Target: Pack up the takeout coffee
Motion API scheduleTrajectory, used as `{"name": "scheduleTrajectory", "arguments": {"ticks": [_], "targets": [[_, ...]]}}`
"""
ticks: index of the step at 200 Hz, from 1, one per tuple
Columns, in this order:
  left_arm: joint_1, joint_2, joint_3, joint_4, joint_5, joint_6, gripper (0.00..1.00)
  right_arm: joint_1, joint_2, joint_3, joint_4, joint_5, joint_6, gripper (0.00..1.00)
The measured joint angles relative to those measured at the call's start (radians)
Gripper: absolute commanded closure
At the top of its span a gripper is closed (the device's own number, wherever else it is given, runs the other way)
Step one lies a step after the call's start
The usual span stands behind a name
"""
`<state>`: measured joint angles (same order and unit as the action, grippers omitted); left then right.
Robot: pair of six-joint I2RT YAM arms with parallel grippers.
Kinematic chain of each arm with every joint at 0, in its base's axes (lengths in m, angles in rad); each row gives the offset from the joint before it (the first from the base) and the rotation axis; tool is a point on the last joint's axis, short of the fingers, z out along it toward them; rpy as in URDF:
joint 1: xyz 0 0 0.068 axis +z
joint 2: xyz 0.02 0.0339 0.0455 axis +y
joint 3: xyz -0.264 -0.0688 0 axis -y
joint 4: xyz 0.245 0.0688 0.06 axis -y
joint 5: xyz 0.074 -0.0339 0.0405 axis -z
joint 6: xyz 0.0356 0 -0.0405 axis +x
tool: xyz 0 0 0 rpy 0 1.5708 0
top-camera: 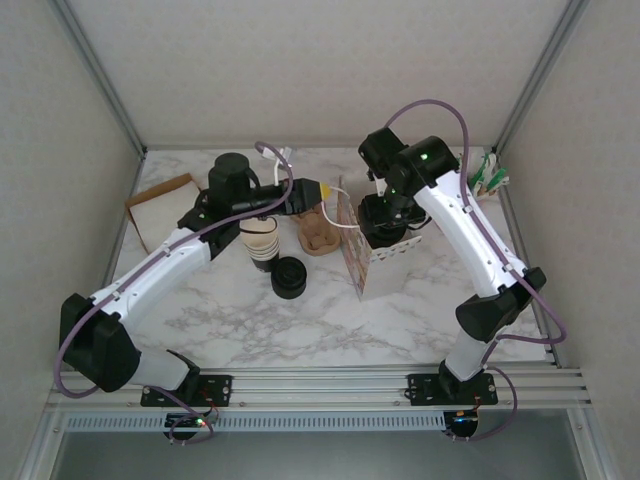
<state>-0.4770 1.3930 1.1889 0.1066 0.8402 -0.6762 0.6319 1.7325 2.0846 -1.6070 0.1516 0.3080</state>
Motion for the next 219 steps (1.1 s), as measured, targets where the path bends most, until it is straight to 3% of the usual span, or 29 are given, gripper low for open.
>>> {"name": "scheduleTrajectory", "arguments": {"ticks": [89,141,219], "targets": [[0.091,-0.024,0.076,-0.085,-0.127,0.056,0.46,-0.001,0.001,-0.039,0.000,-0.018,0.003,0.31],[0.088,0.053,0.081,-0.082,-0.130,0.056,0.47,-0.019,0.005,-0.060,0.000,-0.019,0.003,0.31],[0.031,0.026,0.002,-0.057,-0.119,0.051,0.44,-0.029,0.006,-0.060,0.000,-0.019,0.003,0.31]]}}
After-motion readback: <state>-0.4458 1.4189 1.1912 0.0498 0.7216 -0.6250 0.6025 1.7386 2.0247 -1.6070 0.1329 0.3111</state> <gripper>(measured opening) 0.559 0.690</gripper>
